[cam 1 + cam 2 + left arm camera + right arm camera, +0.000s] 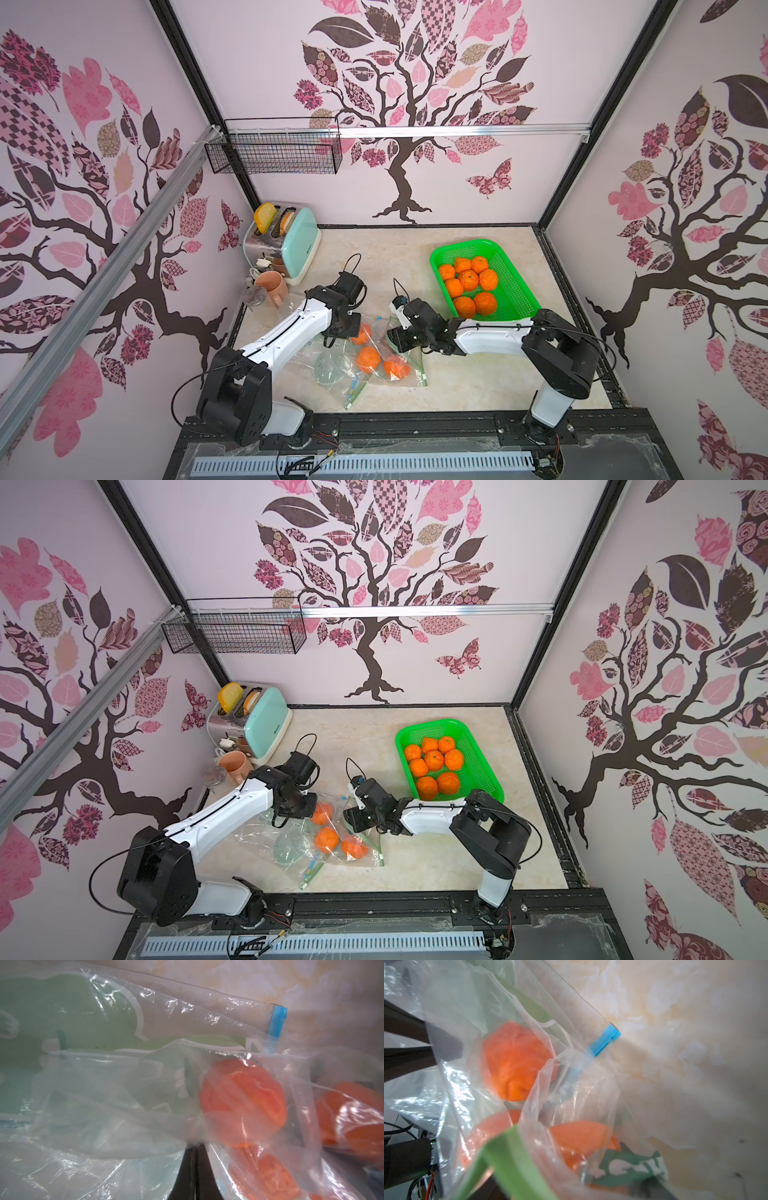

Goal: Open the zip-top bag and take out the orange
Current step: Pick up the orange from the zipper food storage bag.

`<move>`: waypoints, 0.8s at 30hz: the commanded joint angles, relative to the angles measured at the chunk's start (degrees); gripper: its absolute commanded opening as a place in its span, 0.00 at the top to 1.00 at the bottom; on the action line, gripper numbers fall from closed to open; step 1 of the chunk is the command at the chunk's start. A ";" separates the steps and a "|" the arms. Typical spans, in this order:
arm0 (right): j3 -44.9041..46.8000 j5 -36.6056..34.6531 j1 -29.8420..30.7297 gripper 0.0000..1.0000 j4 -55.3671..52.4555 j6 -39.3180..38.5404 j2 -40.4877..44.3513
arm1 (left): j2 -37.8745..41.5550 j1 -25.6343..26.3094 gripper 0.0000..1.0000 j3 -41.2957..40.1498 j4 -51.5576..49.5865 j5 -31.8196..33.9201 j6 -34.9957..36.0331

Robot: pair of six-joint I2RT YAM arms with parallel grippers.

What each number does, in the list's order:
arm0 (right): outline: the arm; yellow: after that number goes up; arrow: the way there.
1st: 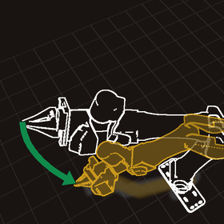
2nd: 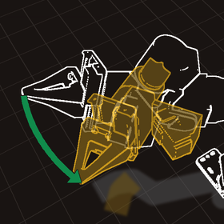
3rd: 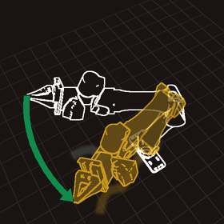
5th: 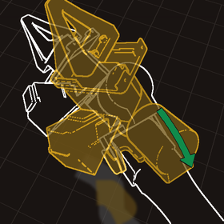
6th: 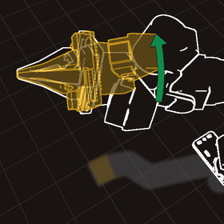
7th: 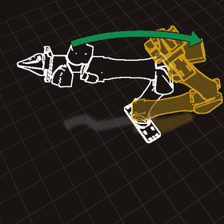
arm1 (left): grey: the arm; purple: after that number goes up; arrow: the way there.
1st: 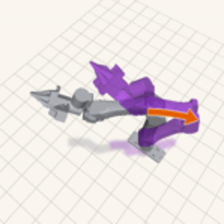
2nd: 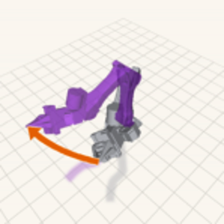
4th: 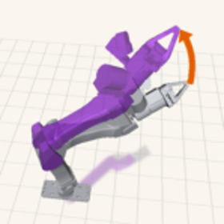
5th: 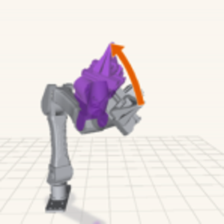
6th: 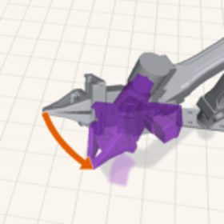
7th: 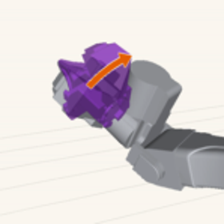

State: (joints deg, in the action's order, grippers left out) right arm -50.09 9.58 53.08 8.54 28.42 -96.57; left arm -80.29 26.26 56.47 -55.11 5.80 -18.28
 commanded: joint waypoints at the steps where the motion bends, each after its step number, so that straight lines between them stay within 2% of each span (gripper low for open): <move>1: 1.42 -1.92 -1.30 0.30 -4.26 -1.08 5.77 | 1.78 -0.33 1.00 -0.66 0.27 2.14 -1.05; 10: 7.69 0.95 -7.98 0.29 -8.96 -1.09 15.56 | 2.53 -1.12 1.00 -0.81 0.06 2.64 -1.24; 16: 7.02 4.94 -8.52 0.28 -11.52 -0.09 17.21 | 2.77 -1.56 1.00 -0.66 0.16 2.53 -1.14; 24: 5.43 0.63 -8.78 0.28 -16.59 -0.68 20.98 | 2.97 -1.65 1.00 -0.66 0.08 2.51 -1.15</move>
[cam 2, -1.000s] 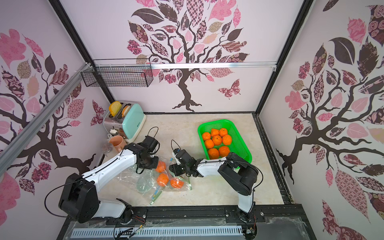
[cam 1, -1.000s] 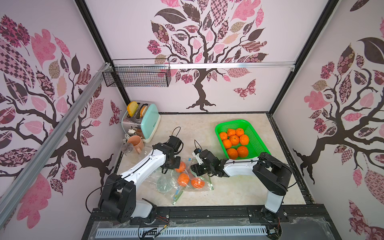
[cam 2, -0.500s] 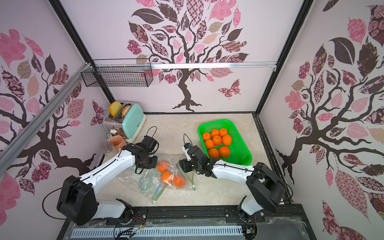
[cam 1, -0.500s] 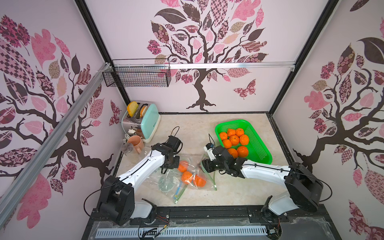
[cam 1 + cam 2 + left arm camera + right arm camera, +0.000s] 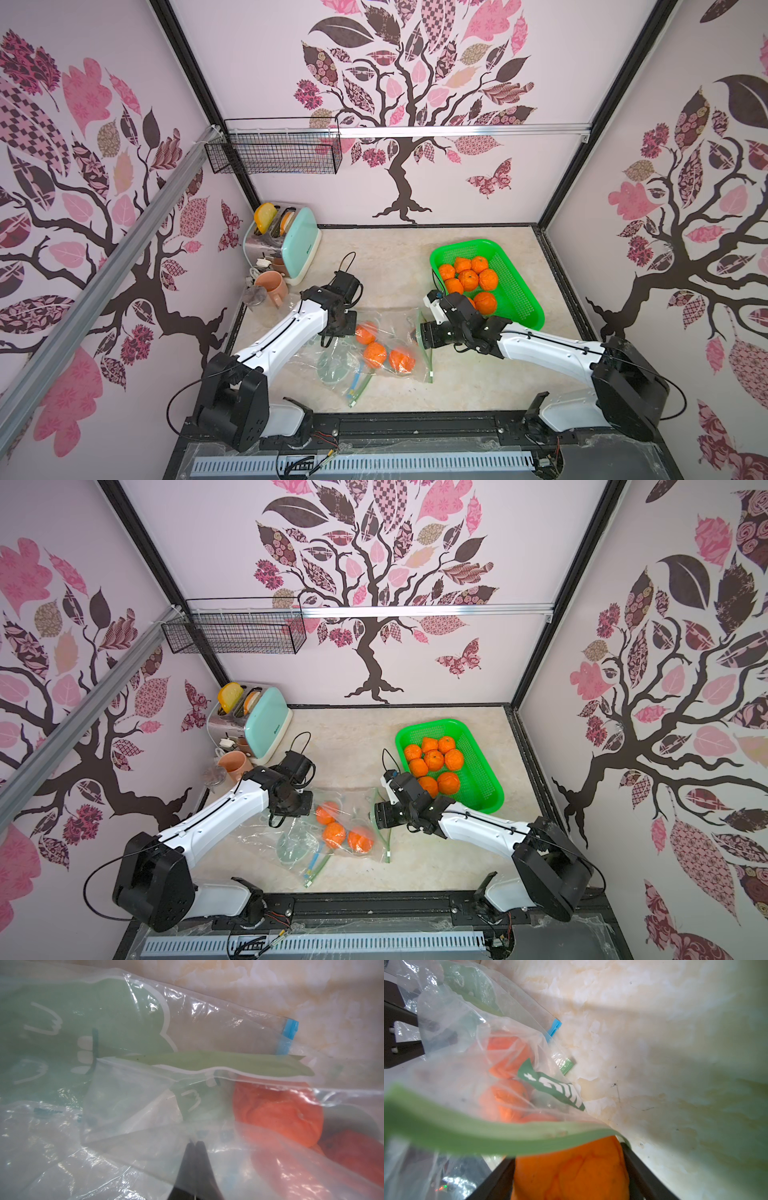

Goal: Open the zip-top bag and take out the orange
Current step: Pick up the orange from the zipper food storage bag, then place the orange in the basket.

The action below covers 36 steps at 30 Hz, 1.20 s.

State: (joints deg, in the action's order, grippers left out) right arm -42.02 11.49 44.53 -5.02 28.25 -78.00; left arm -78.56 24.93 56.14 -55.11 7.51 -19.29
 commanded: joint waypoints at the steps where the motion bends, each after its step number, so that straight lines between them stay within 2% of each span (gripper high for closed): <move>1: -3.08 -1.76 -0.24 0.28 -3.98 -0.70 2.87 | 1.31 -0.32 1.00 -0.36 0.09 0.84 -0.14; 4: -4.62 -5.43 -0.40 0.29 -7.94 -1.62 4.93 | 1.48 -0.32 1.00 -0.41 0.10 0.90 -0.14; 10: -8.08 -19.23 -1.48 0.29 -17.10 -2.64 11.31 | 1.86 -0.32 1.00 -0.42 0.27 0.81 0.12; 14: -9.89 -27.73 -5.26 0.29 -21.79 -2.88 14.80 | 1.92 -0.32 1.00 -0.51 0.31 0.56 0.19; 19: -10.74 -30.96 -13.22 0.30 -26.24 -1.80 15.74 | 1.90 -0.32 1.00 -0.57 0.32 0.49 0.12; 23: -7.97 -34.70 -15.23 0.30 -25.65 0.38 15.67 | 1.95 -0.32 1.00 -0.59 0.36 0.49 0.13; 28: -5.17 -34.50 -16.67 0.31 -24.43 3.05 13.74 | 1.84 -0.32 1.00 -0.51 0.44 0.36 0.35; 31: -3.88 -32.08 -16.76 0.32 -23.20 3.69 12.34 | 2.04 -0.33 1.00 -0.55 0.44 0.22 0.39; 36: -1.78 -21.36 -16.72 0.35 -20.12 5.65 9.90 | 2.25 -0.32 1.00 -0.61 0.55 0.05 0.46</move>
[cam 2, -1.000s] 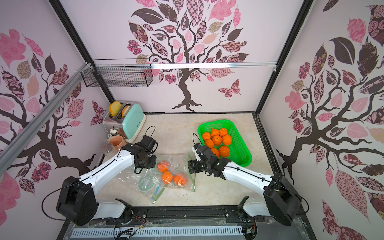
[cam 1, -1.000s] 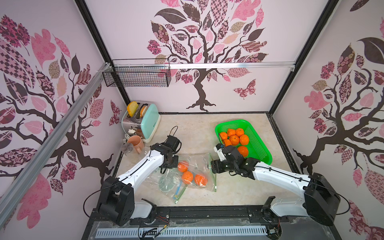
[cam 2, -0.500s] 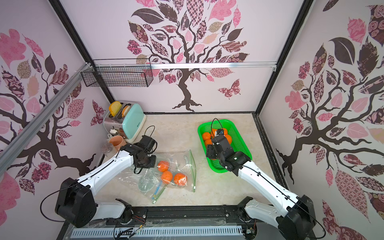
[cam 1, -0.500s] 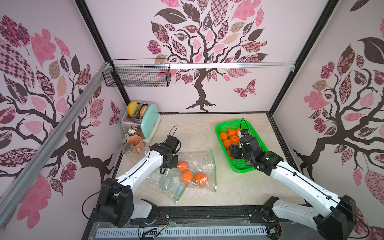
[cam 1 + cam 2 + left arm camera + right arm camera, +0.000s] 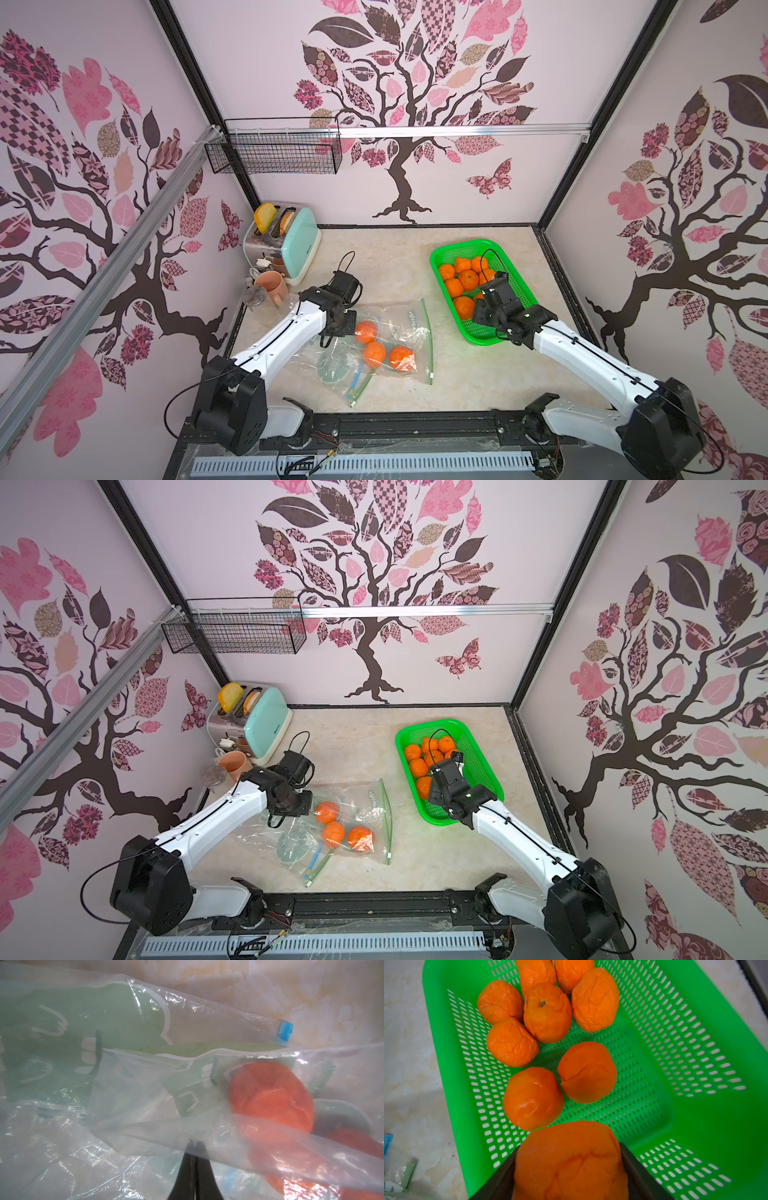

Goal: Open the zip-top bag and take out the orange
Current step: Place the orange in the basket.

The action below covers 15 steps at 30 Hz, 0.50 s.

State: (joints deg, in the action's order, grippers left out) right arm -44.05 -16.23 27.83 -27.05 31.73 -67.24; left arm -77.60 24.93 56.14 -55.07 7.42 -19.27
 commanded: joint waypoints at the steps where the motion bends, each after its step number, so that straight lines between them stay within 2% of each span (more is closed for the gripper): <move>1: 0.60 10.29 0.10 0.35 2.92 2.74 -1.53 | 1.23 -0.32 1.00 -0.59 0.49 0.14 0.43; 4: 0.13 18.53 1.21 0.36 4.75 4.38 -3.99 | 1.22 -0.32 1.00 -0.59 0.49 0.22 0.45; 8: -1.64 20.83 2.66 0.35 7.15 5.09 -7.16 | 1.19 -0.32 1.00 -0.59 0.48 0.22 0.45; 12: -4.97 22.17 2.66 0.35 8.52 4.91 -10.68 | 1.09 -0.32 1.00 -0.64 0.44 0.22 0.46; 15: -8.50 16.96 2.66 0.35 7.12 2.98 -10.91 | 1.04 -0.32 1.00 -0.60 0.49 0.18 0.41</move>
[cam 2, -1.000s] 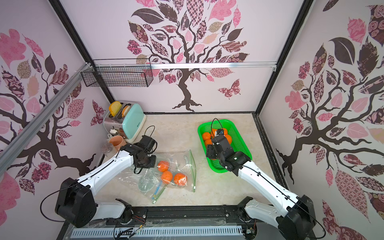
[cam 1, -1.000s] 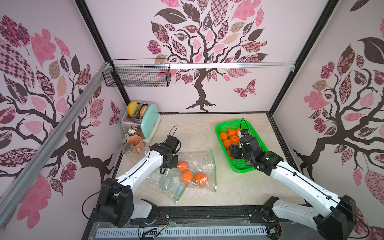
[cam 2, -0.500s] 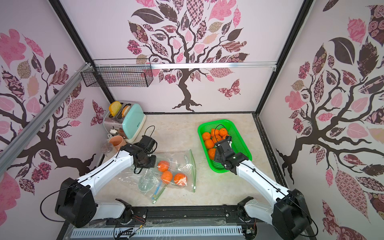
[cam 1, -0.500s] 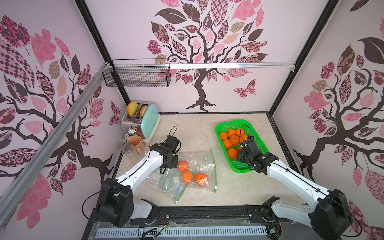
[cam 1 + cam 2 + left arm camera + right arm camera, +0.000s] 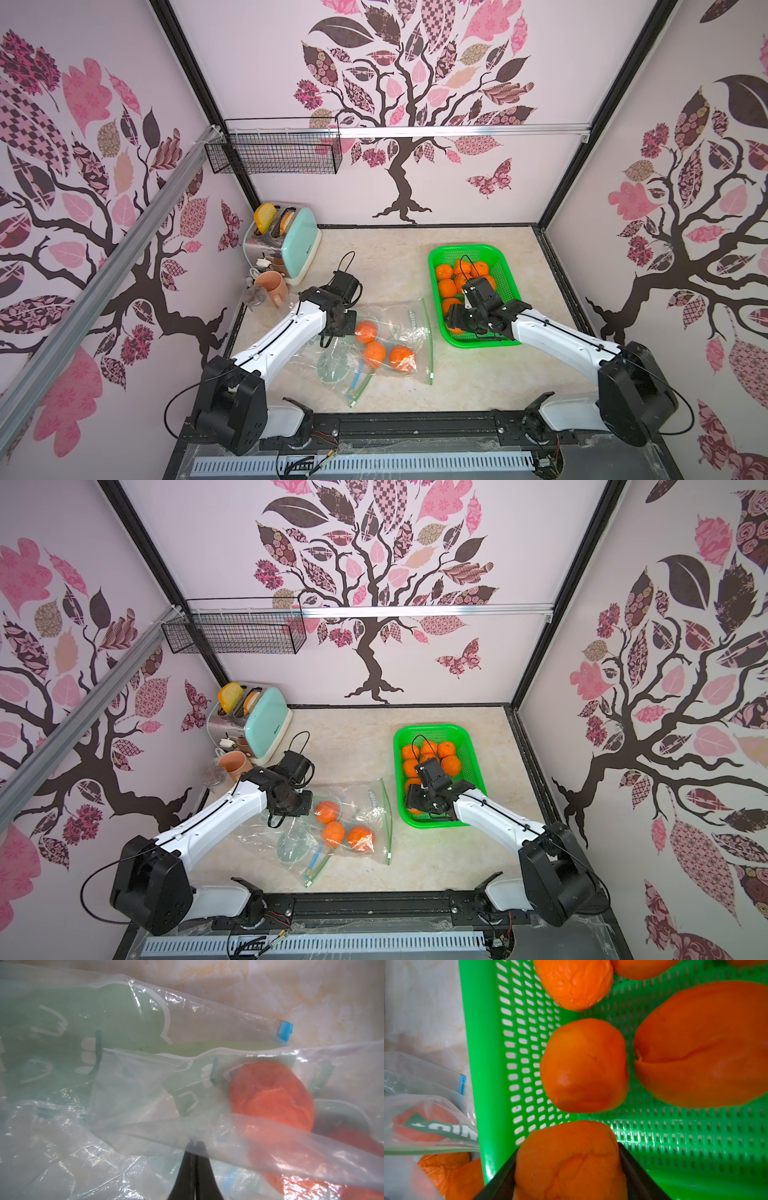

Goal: Open the zip-top bag and take out the orange
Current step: Place the orange in the basket.

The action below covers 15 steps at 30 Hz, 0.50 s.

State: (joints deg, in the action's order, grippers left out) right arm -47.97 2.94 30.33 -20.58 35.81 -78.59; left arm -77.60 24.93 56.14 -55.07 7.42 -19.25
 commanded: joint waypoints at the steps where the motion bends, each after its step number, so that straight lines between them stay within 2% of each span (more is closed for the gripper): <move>1: -5.79 -5.88 0.10 0.35 -0.31 -2.10 0.70 | 1.07 -0.32 1.00 -0.59 0.50 0.23 0.44; 4: -7.13 -16.48 -1.71 0.33 -1.88 -4.03 1.76 | 1.23 -0.32 1.00 -0.69 0.52 0.14 0.52; 8: -4.41 -24.22 -6.23 0.30 -2.02 -2.60 2.93 | 1.27 -0.32 1.00 -0.68 0.57 0.05 0.49; 12: -0.26 -28.06 -10.17 0.29 1.26 -0.61 3.63 | 1.23 -0.32 1.00 -0.70 0.75 -0.35 0.78; 15: 0.82 -21.89 -14.32 0.28 3.29 1.54 1.27 | 1.40 -0.32 1.00 -0.69 0.84 -0.56 0.87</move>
State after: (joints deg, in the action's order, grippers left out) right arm -47.44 -19.31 18.33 -18.94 34.98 -76.09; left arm -77.60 24.93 56.12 -54.92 7.22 -19.05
